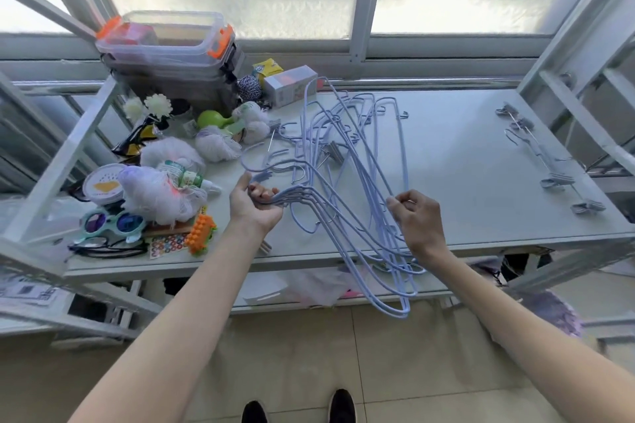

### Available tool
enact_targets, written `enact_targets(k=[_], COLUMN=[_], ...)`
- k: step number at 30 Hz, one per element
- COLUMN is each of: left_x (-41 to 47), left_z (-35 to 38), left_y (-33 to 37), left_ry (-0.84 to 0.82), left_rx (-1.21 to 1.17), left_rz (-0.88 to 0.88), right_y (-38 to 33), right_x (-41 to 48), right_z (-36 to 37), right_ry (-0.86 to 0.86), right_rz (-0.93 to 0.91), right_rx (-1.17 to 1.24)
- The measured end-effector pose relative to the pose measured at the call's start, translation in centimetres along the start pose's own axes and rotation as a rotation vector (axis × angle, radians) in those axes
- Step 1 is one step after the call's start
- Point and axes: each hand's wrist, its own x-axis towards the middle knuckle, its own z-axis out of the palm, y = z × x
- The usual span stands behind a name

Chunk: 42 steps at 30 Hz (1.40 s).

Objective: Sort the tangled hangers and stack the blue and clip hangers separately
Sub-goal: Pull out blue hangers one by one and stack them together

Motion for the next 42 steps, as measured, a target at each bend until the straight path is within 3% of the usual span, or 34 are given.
enact_targets(k=[7,16,23,31,36,42], left_x=[0.0,-0.3,-0.2,-0.3,-0.5,-0.4], left_z=[-0.2,0.1,-0.2,0.0,0.2,0.1], left_y=[0.0,-0.9,-1.1,-1.3,-1.3,-1.2], left_ry=[0.01,0.062,0.158,0.194,0.196,0.182], left_rx=[-0.019,0.074,0.077,0.055,0.082,0.068], left_rz=[-0.032,0.056,0.036,0.065,0.042,0.016], right_y=[1.5,2.1,1.3,0.6,0.4,0.7], right_x=[-2.1,-3.0,-2.5,-2.4,-2.4,-2.8], right_z=[-1.7,-1.7,-1.5,-1.6,-1.5,-1.1], right_ry=[-0.071,0.019,-0.066,-0.132,-0.227,-0.288], right_rz=[0.006,-0.135,-0.091,-0.24,-0.125,-0.118], right_rx=[-0.084,-0.491,-0.719,-1.093,-1.076,-1.122])
